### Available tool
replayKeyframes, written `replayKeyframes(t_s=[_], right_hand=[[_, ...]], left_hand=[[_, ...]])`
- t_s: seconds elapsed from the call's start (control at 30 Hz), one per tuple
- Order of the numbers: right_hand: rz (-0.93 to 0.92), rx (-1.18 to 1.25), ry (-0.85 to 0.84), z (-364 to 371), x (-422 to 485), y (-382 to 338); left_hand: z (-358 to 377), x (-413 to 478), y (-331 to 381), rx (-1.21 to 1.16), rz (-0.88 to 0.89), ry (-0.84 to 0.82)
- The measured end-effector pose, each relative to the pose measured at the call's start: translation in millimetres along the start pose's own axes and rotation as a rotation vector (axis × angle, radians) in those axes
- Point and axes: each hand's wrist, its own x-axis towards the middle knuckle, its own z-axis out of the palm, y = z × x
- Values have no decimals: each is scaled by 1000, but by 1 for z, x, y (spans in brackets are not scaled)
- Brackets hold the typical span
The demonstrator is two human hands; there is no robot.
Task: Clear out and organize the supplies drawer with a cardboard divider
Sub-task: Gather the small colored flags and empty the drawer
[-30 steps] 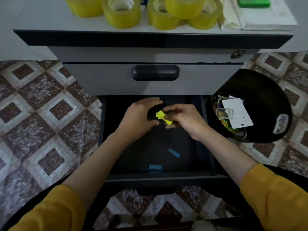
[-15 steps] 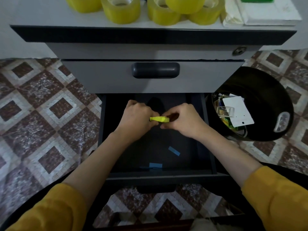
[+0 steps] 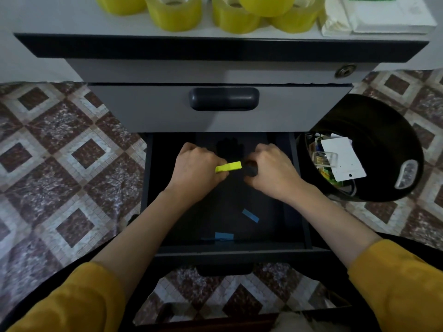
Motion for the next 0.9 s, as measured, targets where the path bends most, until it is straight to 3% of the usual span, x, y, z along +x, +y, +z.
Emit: replayKeyframes(t_s=[0.33, 0.53, 0.7, 0.9], right_hand=[[-56, -75, -34, 1, -5, -4], [-40, 33, -82, 4, -8, -4], [-81, 186, 92, -2, -6, -1], [-152, 264, 96, 7, -9, -4]], left_hand=[[3, 1, 5, 15, 3, -58], [2, 0, 7, 34, 18, -88], [1, 0, 5, -1, 12, -102], [-1, -1, 8, -33, 23, -104]])
